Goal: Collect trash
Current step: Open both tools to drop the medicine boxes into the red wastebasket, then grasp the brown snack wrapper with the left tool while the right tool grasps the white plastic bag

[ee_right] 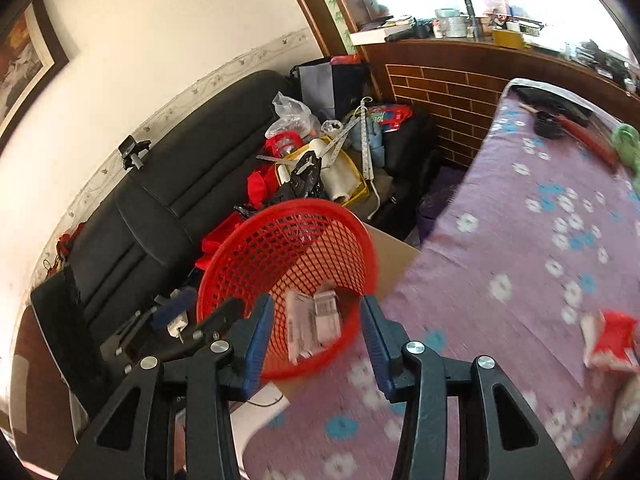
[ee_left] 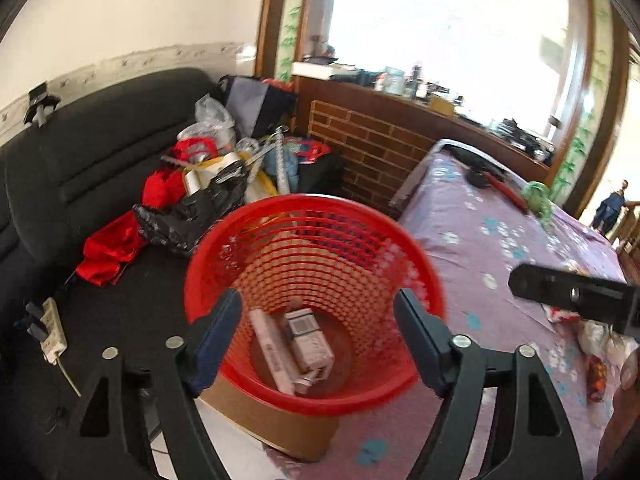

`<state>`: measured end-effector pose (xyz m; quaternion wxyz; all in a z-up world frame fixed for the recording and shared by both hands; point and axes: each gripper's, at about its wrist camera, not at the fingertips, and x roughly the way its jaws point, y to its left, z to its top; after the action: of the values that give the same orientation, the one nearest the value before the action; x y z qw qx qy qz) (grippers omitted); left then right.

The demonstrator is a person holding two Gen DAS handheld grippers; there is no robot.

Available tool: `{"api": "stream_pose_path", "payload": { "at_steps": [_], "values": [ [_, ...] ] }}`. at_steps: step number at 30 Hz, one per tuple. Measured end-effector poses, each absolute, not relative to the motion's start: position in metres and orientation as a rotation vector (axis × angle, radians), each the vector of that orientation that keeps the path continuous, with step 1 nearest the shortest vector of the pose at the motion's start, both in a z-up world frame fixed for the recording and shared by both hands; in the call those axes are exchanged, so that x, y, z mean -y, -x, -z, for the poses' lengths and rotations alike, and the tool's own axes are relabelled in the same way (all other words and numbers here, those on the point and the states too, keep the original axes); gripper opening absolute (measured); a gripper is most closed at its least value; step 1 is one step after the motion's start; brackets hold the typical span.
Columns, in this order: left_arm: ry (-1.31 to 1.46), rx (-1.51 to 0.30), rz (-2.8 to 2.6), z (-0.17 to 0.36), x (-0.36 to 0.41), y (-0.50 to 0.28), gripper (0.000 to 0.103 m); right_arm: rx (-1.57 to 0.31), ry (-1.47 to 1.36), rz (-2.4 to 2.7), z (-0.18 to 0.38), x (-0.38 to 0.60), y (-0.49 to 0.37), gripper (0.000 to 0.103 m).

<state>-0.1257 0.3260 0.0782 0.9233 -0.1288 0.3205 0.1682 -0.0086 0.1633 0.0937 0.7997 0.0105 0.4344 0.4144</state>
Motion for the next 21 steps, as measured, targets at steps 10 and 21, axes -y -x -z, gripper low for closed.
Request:
{"api": "stream_pose_path", "payload": {
  "at_steps": [10, 21],
  "values": [
    [0.162, -0.684, -0.147, -0.081, -0.228, 0.117, 0.078, -0.879, -0.062, -0.743, -0.078, -0.04, 0.05, 0.048],
    [0.036, -0.743, 0.036, -0.073, -0.121, 0.103, 0.078, -0.792, -0.181, -0.519, -0.079, 0.093, 0.07, 0.049]
  ]
}}
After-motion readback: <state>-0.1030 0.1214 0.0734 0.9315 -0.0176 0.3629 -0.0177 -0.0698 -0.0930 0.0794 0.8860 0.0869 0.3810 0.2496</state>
